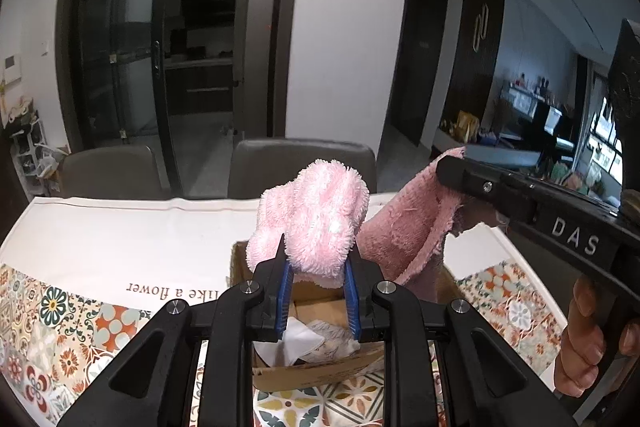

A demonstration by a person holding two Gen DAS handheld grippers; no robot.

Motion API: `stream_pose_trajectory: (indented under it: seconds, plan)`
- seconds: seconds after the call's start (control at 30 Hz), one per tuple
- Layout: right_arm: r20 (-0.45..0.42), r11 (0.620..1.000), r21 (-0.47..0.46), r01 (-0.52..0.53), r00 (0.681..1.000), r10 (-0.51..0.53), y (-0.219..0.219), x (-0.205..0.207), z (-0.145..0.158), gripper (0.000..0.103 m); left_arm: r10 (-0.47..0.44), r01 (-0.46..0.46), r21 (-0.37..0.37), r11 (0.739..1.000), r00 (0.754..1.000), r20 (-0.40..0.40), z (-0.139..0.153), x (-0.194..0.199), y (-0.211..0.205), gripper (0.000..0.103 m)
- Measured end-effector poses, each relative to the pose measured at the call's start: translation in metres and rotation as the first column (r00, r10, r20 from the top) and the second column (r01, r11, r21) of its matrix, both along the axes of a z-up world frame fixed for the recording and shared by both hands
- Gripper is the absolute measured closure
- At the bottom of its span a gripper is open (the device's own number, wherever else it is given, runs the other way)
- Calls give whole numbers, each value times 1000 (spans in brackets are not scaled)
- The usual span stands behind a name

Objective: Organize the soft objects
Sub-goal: 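Lift the wristband with the left tool while the right tool carries the pink towel over the box, then lower the wristband into the box and open the left tool while the right tool releases the towel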

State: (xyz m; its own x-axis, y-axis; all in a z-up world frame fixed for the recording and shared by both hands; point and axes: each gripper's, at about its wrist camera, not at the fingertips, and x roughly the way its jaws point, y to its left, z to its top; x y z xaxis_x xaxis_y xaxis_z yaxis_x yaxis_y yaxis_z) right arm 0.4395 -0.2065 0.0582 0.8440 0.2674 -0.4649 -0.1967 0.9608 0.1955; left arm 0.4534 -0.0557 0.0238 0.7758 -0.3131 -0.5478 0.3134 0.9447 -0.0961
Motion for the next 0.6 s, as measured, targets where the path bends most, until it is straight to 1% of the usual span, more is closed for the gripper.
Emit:
stream_pose_trajectory:
  seconds: [0.27, 0.47, 0.6]
  plan:
    - [-140, 1000, -6, 3, 990, -4, -6, 34, -49, 98, -28, 33, 45, 998, 995, -93, -35, 28, -20, 79]
    - [-253, 1000, -19, 9, 967, -14, -15, 50, -87, 98, -46, 60, 96, 994, 989, -141, -56, 39, -33, 78]
    - [-311, 999, -33, 10, 950, -19, -18, 54, -105, 98, -47, 68, 115, 991, 982, -181, -71, 43, -36, 76]
